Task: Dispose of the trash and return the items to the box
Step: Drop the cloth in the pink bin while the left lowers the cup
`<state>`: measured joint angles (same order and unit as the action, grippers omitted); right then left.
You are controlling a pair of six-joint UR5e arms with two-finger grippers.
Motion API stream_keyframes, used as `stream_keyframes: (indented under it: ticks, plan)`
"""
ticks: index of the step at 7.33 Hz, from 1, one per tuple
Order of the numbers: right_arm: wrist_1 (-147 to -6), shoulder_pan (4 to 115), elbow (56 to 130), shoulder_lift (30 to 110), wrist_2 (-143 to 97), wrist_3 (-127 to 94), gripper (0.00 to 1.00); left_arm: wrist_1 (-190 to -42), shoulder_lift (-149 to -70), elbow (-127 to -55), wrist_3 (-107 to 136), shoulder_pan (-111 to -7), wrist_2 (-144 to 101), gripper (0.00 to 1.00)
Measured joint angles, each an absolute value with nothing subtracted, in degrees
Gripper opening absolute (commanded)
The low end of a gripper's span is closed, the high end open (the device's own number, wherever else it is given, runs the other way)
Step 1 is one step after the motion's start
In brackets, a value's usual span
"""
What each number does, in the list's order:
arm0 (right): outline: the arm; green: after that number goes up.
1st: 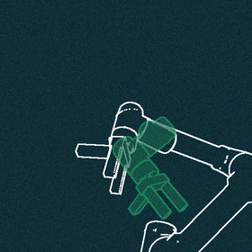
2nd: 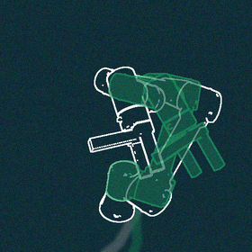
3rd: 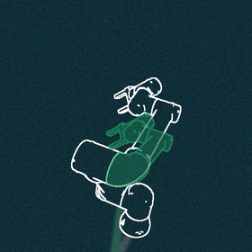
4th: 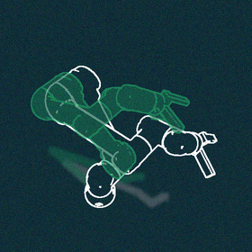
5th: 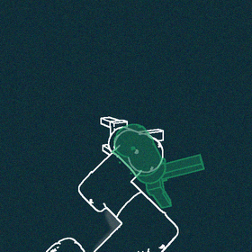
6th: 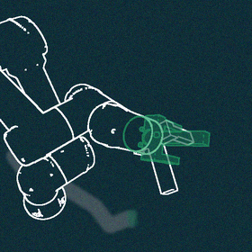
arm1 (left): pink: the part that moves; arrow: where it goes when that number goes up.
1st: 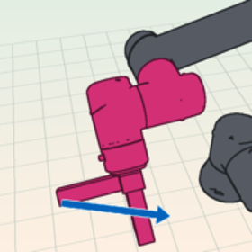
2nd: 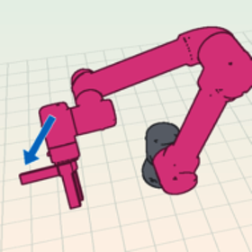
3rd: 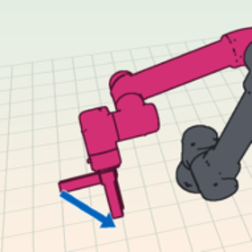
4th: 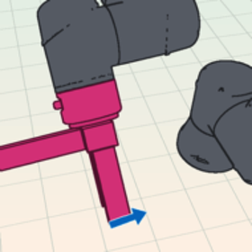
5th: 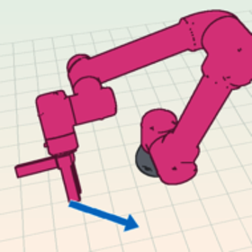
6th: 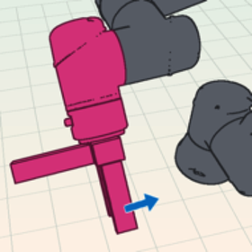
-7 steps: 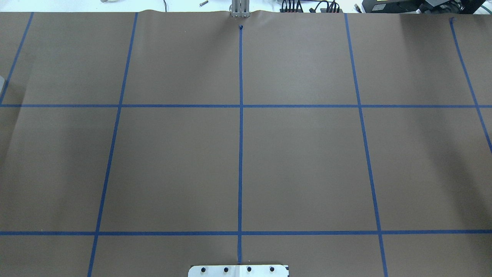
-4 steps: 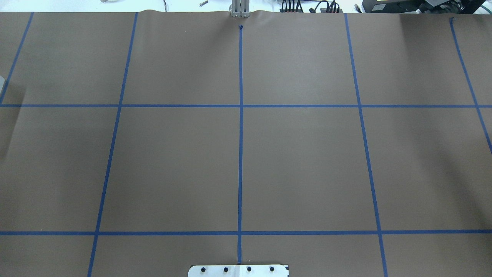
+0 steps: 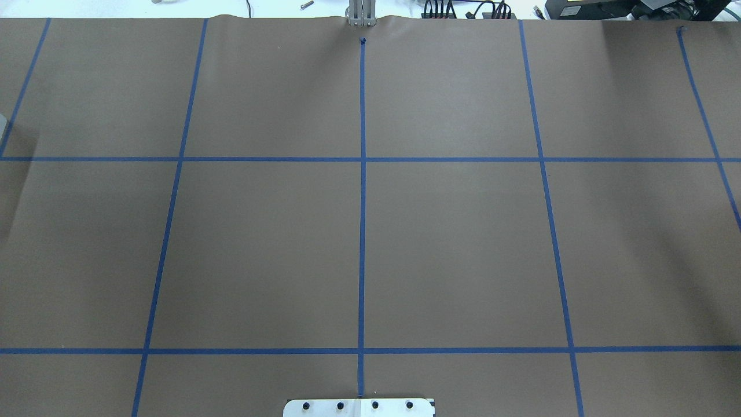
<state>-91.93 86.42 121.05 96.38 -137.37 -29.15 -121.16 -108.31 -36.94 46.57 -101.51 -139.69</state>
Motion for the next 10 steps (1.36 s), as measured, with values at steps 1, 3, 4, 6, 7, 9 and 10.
stream_keyframes:
  ticks: [1,3,4,6,7,9,10]
  plan:
    - [-91.9,86.2,121.3,96.4,-137.4,-29.6,1.0,-121.4,-108.1,-36.3,46.7,-101.4,-140.0,0.07]
    - [-91.9,86.1,121.6,96.6,-137.4,-29.8,1.0,-121.5,-108.0,-35.5,47.1,-101.0,-140.7,0.36]
    - [-91.9,86.1,121.7,96.8,-137.4,-29.9,1.0,-121.5,-108.0,-35.5,47.7,-101.0,-140.8,0.39]
    - [-91.9,86.1,122.1,97.1,-137.3,-29.9,1.0,-123.1,-108.1,-35.3,50.7,-100.9,-140.8,0.44]
    - [-91.9,86.1,122.2,97.1,-137.3,-29.9,1.0,-124.0,-108.1,-35.4,51.5,-100.9,-140.7,0.98]
    - [-92.0,86.0,122.3,97.1,-137.3,-29.9,1.0,-125.0,-108.4,-37.1,51.9,-100.9,-140.8,0.98]
    - [-92.0,86.0,122.3,97.2,-137.3,-29.9,1.0,-125.3,-108.4,-40.2,51.8,-100.8,-140.7,0.98]
